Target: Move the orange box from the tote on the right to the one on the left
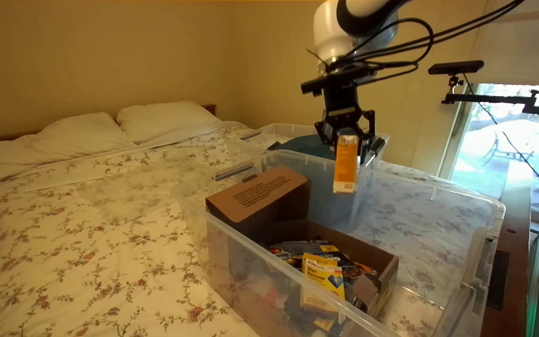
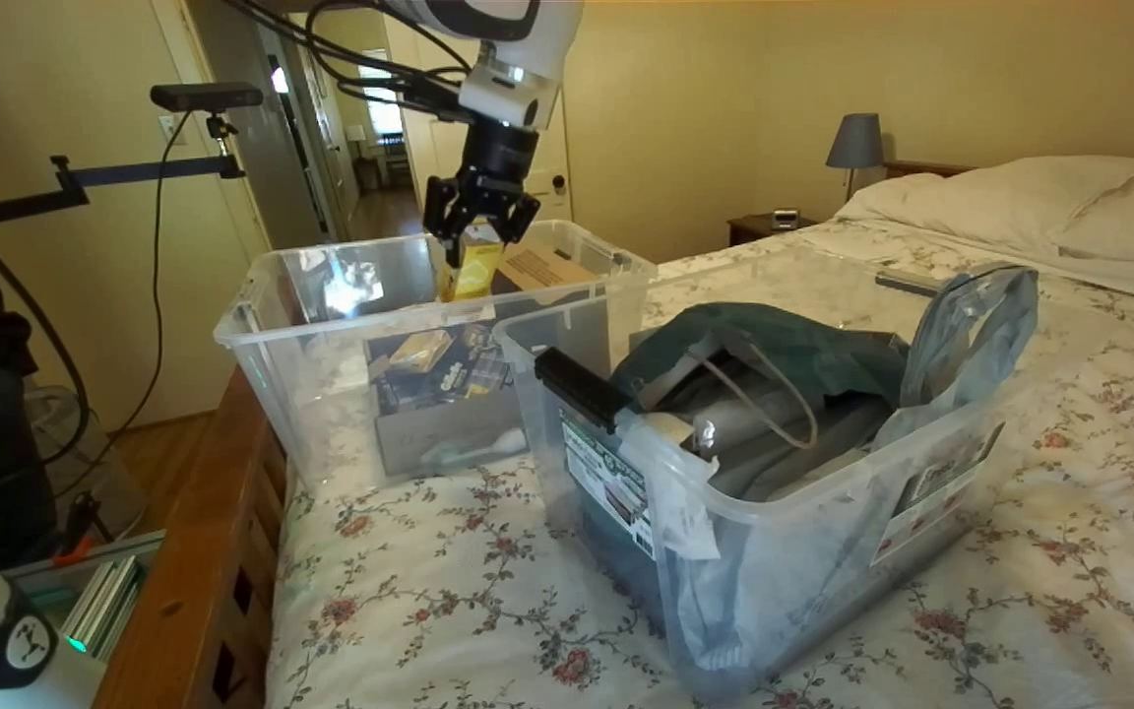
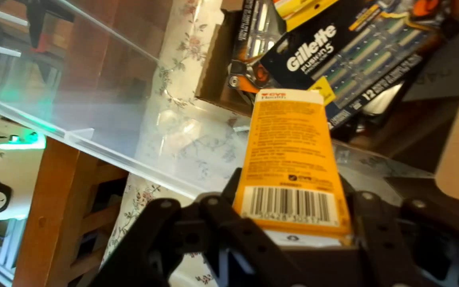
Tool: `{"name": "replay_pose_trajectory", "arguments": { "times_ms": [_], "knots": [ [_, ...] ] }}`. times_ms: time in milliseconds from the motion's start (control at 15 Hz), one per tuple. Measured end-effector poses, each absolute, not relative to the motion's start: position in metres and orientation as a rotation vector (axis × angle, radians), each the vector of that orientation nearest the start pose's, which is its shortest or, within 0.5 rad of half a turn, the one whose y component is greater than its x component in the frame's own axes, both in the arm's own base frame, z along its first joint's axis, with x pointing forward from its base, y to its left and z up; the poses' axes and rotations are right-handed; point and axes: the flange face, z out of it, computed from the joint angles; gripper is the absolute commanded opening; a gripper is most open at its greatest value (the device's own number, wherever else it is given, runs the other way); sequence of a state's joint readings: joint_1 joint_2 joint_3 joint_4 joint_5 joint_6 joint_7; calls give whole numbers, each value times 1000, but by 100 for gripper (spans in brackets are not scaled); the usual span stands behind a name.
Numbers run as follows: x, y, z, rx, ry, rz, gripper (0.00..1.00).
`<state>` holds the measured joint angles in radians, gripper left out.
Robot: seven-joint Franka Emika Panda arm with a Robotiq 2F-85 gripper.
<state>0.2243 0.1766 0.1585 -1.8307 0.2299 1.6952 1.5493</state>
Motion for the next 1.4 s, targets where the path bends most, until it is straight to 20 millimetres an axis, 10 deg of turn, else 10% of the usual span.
{"name": "replay_pose_trajectory", "arguments": {
  "times_ms": [133, 200, 1067, 1133, 1200, 1267, 1400],
  "knots": [
    [520, 236, 398, -2638, 1839, 661, 49],
    [520, 236, 396, -2640, 1838, 665, 24],
    [500, 309, 353, -3011, 934, 638, 24],
    [500, 311, 347, -3043, 851, 634, 49],
    [501, 311, 342, -3049, 840, 643, 49],
    [501, 310, 341, -3049, 842, 645, 24],
    [502, 309, 342, -3048, 846, 643, 24]
  ]
}}
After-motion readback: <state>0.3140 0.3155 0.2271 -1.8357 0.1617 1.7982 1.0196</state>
